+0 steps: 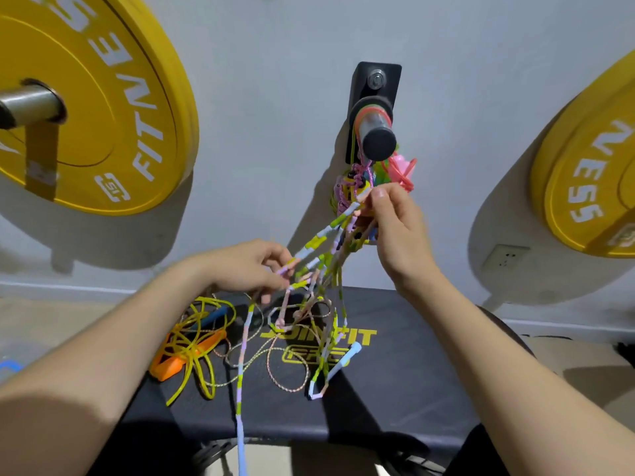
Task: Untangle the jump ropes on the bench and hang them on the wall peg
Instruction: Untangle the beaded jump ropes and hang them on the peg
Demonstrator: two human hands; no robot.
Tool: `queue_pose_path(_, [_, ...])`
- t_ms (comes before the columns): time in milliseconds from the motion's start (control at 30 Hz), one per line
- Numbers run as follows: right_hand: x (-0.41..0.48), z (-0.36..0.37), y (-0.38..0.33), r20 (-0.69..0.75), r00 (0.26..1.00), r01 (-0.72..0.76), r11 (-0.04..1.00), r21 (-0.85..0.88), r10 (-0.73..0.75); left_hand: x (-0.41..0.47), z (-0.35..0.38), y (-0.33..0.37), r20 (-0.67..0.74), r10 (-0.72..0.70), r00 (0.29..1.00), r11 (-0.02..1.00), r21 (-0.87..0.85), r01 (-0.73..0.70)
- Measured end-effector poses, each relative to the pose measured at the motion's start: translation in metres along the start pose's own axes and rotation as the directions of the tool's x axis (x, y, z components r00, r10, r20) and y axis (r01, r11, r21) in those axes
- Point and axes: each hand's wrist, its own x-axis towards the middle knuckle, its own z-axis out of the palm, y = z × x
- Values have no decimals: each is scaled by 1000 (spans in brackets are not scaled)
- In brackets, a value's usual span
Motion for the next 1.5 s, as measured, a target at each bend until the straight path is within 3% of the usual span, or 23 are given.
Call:
queue_pose_path(100, [3, 0, 1, -143, 989, -19, 1000, 21, 22, 15, -2, -7, -207, -28, 978, 971, 226, 75])
queue_pose_path(167, [7, 0, 1, -220, 973, -51, 995, 82, 68, 23, 1, -10, -299, -99, 949, 973, 171, 155])
queue_pose_path(233, [9, 0, 4, -209, 972, -99, 993, 67, 111, 30, 1, -9, -390, -175, 904, 981, 9, 194])
queue_pose_path(333, [6, 0, 8, -75, 988, -143, 982, -121, 135, 34, -5, 7, -489, -112, 865, 981, -194, 17])
queue_pose_path(433, [4, 3, 8, 55, 994, -82, 972, -221, 96, 28, -10, 26, -534, -18, 846, 914, -351, -202])
queue_pose_path(533, [4, 4, 6, 142, 986, -51, 968, -245, 87, 23, -8, 29, -591, 101, 800, 935, -219, -280])
queue_pose_path(633, [2, 2, 5, 209, 975, -12, 958, -288, 75, 24, -5, 18, -638, 168, 752, 985, 77, -154])
queue_pose_path(700, [0, -1, 5, 257, 965, 33, 936, -351, 62, 23, -3, 11, -551, 207, 809, 961, 269, -62])
queue_pose_path(800, [0, -8, 5, 319, 945, 74, 903, -423, 72, 17, 0, 2, -200, 54, 978, 896, 443, 41])
queue_pose_path(900, [0, -9, 5, 340, 932, 1, 934, -356, 129, 12, 1, -5, 60, -219, 974, 774, 619, 136])
queue_pose_path(967, [2, -10, 6, 348, 920, -74, 953, -293, 178, 13, 0, -8, 48, -191, 980, 756, 645, 116])
queue_pose_path(1033, [1, -11, 7, 393, 897, -88, 953, -289, 202, 15, -3, -5, -43, -86, 995, 873, 477, 96])
queue_pose_path(1100, [-1, -12, 10, 437, 877, -52, 944, -326, 199, 14, -4, 3, -130, -86, 988, 993, 66, 95])
queue_pose_path(1133, [-1, -11, 10, 448, 871, -46, 940, -339, 204, 13, -5, 9, -168, -107, 980, 984, -157, 81])
queue_pose_path(1200, [-2, -8, 13, 462, 854, -62, 929, -364, 238, 12, -5, 20, -273, -126, 954, 873, -486, -24])
queue_pose_path(1267, [-2, -6, 17, 477, 827, -92, 909, -406, 296, 12, -6, 29, -332, -119, 936, 652, -737, -179])
queue_pose_path(1333, [-3, -4, 21, 487, 797, -109, 878, -466, 358, 10, -10, 34, -312, -77, 947, 370, -891, -263])
queue_pose_path(1367, [-3, -4, 23, 487, 786, -108, 860, -499, 381, 9, -11, 35, -293, -69, 953, 277, -924, -264])
queue_pose_path(1400, [-2, -3, 24, 482, 781, -108, 845, -524, 398, 9, -11, 35, -278, -79, 957, 272, -930, -247])
queue_pose_path(1433, [-2, -3, 26, 472, 783, -108, 835, -539, 405, 9, -10, 33, -294, -103, 950, 370, -898, -238])
queue_pose_path(1500, [0, -5, 28, 436, 804, -107, 819, -563, 405, 13, -8, 24, -427, -91, 900, 769, -604, -209])
